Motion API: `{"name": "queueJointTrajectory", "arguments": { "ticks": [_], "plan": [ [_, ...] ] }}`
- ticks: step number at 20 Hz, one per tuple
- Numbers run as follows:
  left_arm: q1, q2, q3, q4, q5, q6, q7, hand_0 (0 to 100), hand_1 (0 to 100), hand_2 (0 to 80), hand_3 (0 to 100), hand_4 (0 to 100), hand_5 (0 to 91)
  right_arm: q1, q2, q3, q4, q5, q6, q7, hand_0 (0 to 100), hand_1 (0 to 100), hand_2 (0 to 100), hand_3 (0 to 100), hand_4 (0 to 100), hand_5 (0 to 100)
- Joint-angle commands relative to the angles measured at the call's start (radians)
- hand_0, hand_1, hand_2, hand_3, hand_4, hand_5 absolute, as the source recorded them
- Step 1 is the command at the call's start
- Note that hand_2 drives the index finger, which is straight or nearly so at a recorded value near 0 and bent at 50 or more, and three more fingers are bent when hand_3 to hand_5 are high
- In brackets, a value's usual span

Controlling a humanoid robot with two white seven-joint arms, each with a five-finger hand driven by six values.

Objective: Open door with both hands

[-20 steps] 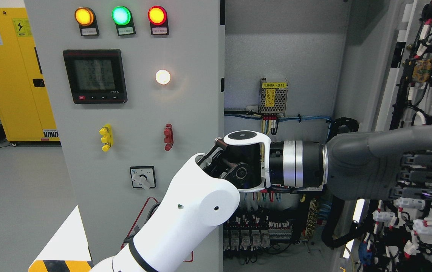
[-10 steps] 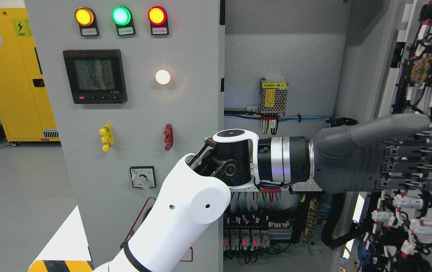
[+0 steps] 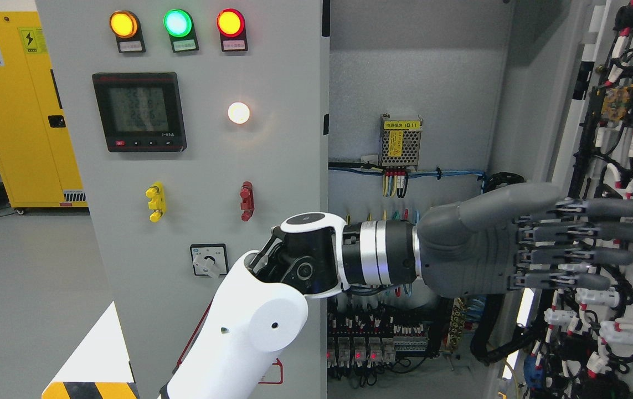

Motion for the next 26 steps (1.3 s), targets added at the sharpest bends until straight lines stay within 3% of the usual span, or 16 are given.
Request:
{"name": "queueJointTrajectory", "arguments": {
  "ticks": [1,7,9,10,13,15,17,22,26],
  "plan": [
    [0.251,0.177,0.029,-0.217,-0.079,-0.001,0.088,12,56,0.0,0,0,0.0,-0.011,0.002,0.0,0.001,0.0,0.0,-0.001,0,50,4,0,0,0],
    [0.572,0.314,0.045,-0.293,-0.174,-0.013,0.096,12,56,0.0,0,0,0.0,-0.011,0.002,0.0,0.001,0.0,0.0,-0.001,0,50,4,0,0,0],
    [0.655,0.337,0.065,-0.296,-0.176,-0.014,0.099,12,56,0.0,0,0,0.0,-0.011,0.004,0.0,0.001,0.0,0.0,-0.001,0,50,4,0,0,0],
    [0.696,0.34,0.07,-0.298,-0.177,-0.014,0.117,12,56,0.0,0,0,0.0,-0.011,0.004,0.0,-0.001,0.0,0.0,-0.001,0,50,4,0,0,0],
    [0.818,0.366,0.078,-0.298,-0.177,-0.018,0.262,12,56,0.0,0,0,0.0,-0.011,0.004,0.0,-0.001,0.0,0.0,-0.001,0,50,4,0,0,0],
    [0.896,0.371,0.079,-0.287,-0.177,-0.037,0.324,12,56,0.0,0,0,0.0,-0.011,0.004,0.0,-0.001,-0.001,0.0,-0.001,0,50,4,0,0,0],
    [0.992,0.375,0.079,-0.261,-0.186,-0.098,0.335,12,56,0.0,0,0,0.0,-0.011,0.002,0.0,0.001,0.0,0.0,-0.001,0,50,4,0,0,0],
    [1.161,0.387,0.079,-0.067,-0.277,-0.27,0.335,12,56,0.0,0,0,0.0,-0.011,0.001,0.0,-0.001,0.0,0.0,-0.001,0,50,4,0,0,0],
    [1.192,0.336,0.078,0.293,-0.349,-0.473,0.333,12,56,0.0,0,0,0.0,-0.011,-0.002,0.0,-0.001,0.0,0.0,-0.001,0,50,4,0,0,0]
  ]
}}
